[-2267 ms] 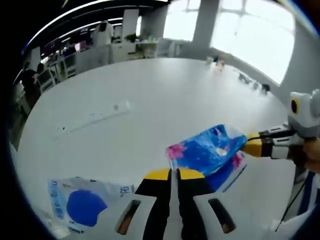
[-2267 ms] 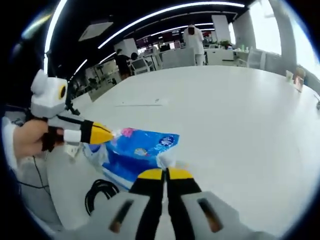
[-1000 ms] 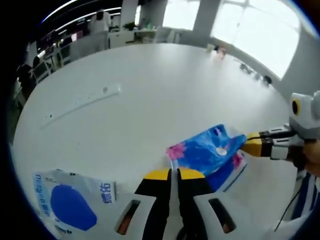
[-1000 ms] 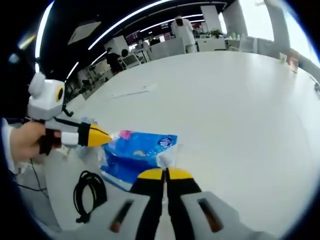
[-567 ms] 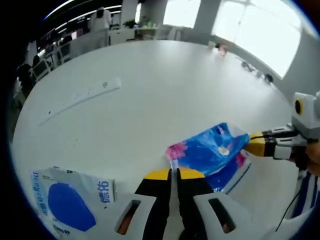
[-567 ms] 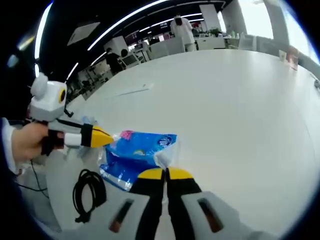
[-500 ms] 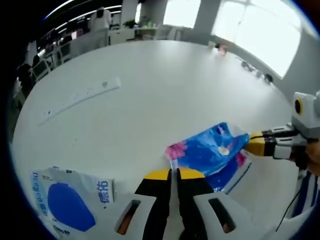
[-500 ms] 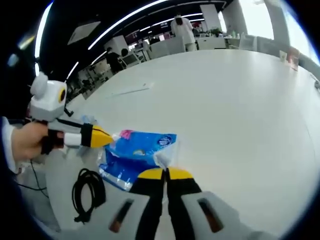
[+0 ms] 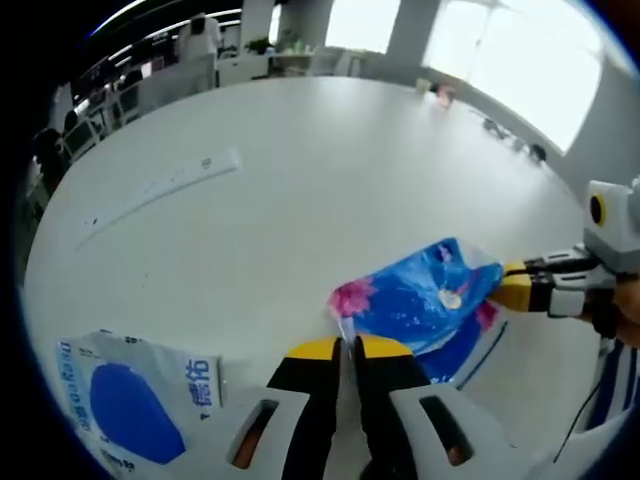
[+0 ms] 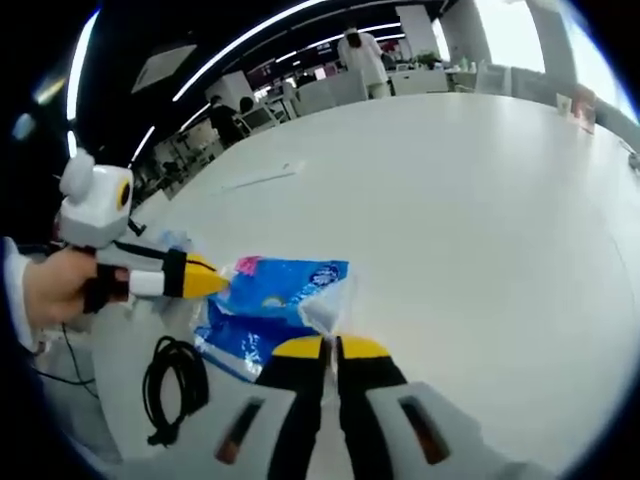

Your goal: Arrange the tabletop items into an orderly group along one side of the table until the central work area is clear of visible clutter.

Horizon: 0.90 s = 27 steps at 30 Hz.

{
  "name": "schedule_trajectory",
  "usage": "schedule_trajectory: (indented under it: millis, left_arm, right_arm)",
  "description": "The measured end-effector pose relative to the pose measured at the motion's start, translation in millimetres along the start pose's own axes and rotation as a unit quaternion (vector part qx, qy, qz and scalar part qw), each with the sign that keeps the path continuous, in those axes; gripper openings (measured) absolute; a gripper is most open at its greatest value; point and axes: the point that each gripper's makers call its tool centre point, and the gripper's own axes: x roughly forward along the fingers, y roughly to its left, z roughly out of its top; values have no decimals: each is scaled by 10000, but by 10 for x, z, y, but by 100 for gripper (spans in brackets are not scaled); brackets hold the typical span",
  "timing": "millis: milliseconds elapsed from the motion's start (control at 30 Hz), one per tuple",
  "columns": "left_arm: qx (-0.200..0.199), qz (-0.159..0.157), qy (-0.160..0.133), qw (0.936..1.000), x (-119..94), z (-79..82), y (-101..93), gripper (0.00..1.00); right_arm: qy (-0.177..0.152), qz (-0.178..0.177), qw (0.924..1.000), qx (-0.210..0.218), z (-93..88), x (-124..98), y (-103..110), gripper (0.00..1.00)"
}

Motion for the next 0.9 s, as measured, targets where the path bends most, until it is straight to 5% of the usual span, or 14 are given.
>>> schedule_trajectory:
  millis: [433,600,900]
  left_arm:
    - [33,66,-28,10000,-5,32,35,12]
    - [233,227,-183,9993,-93,112,67,18]
    - [343,208,-526,9978,-280,273,18,34]
  right_arm:
    - [49,-143,9999,46,23,-2,-41,9]
    - [44,-245,9997,36,9,-56,-57,18]
    - [-33,-166,9999,-24,5,-198,11,19]
